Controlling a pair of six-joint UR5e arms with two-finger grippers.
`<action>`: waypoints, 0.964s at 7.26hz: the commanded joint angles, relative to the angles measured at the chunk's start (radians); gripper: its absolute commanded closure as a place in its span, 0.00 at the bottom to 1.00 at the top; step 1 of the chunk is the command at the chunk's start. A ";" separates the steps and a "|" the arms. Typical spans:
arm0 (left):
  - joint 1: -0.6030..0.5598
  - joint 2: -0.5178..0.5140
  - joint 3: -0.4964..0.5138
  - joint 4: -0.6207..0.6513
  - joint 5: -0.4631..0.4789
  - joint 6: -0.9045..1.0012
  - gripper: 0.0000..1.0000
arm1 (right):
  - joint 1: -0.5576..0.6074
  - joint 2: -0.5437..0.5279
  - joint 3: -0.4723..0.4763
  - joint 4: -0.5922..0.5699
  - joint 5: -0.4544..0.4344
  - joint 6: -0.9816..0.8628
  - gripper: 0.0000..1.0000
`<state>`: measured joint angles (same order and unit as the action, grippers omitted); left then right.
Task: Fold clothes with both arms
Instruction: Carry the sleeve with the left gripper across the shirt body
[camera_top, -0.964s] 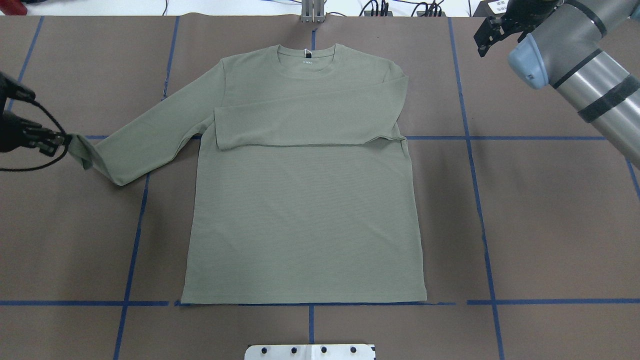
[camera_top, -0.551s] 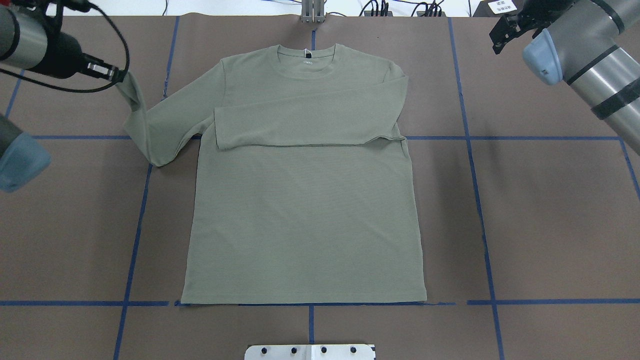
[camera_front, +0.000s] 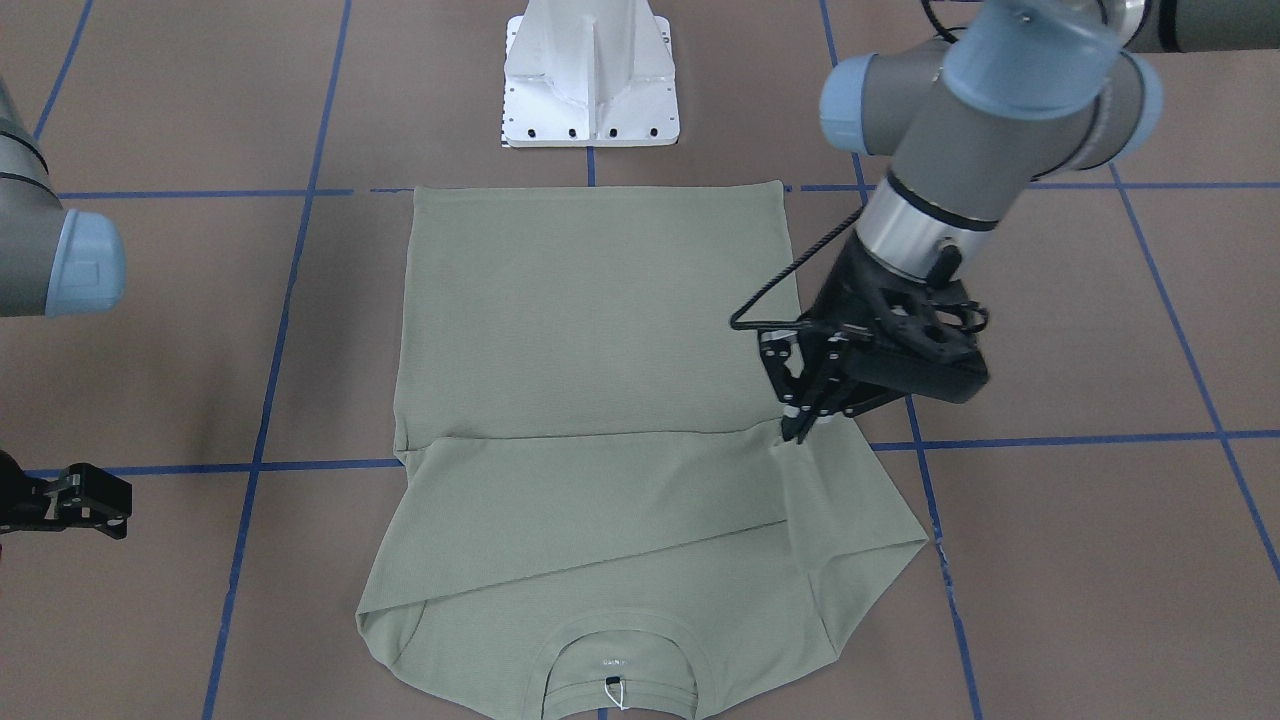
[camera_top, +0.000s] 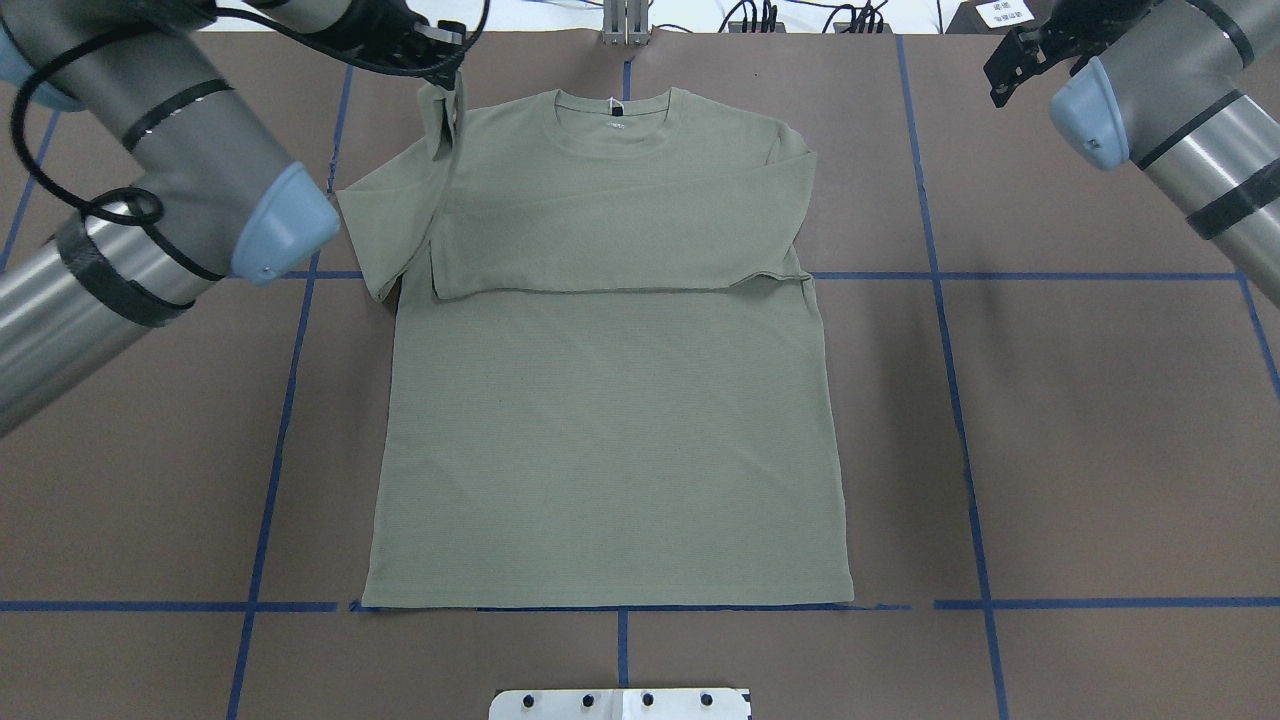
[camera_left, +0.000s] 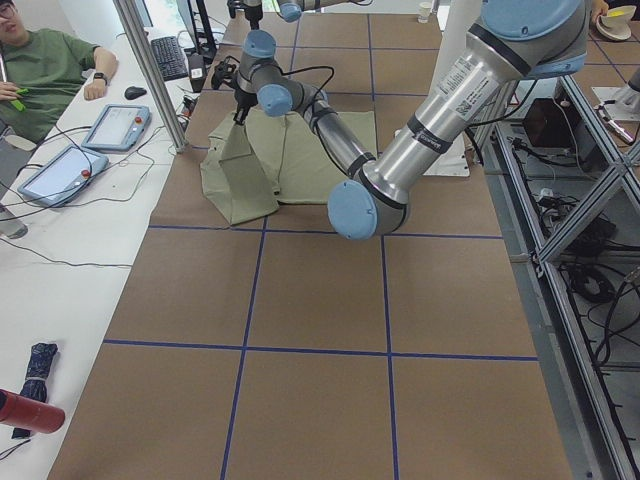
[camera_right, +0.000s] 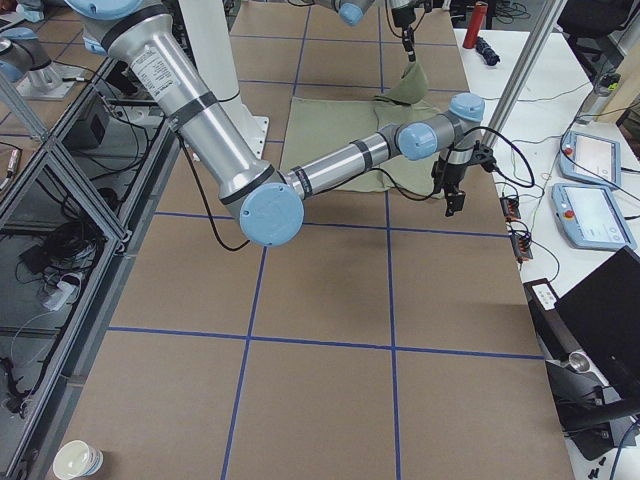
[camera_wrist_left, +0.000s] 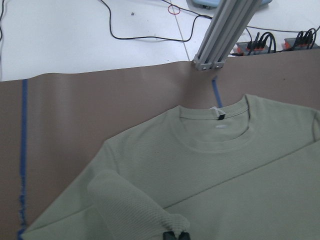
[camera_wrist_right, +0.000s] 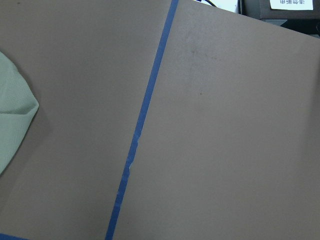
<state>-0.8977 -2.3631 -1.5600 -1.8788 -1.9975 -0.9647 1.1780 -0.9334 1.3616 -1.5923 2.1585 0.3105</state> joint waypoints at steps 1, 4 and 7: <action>0.164 -0.079 0.125 -0.164 0.105 -0.114 1.00 | 0.000 -0.001 0.001 0.000 -0.002 0.004 0.00; 0.262 -0.220 0.321 -0.236 0.158 -0.127 1.00 | 0.000 -0.001 0.002 0.000 -0.002 0.009 0.00; 0.289 -0.245 0.405 -0.318 0.177 -0.128 0.54 | -0.004 -0.001 0.001 0.002 -0.003 0.009 0.00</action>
<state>-0.6148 -2.5951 -1.1767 -2.1786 -1.8201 -1.0912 1.1752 -0.9342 1.3624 -1.5909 2.1557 0.3189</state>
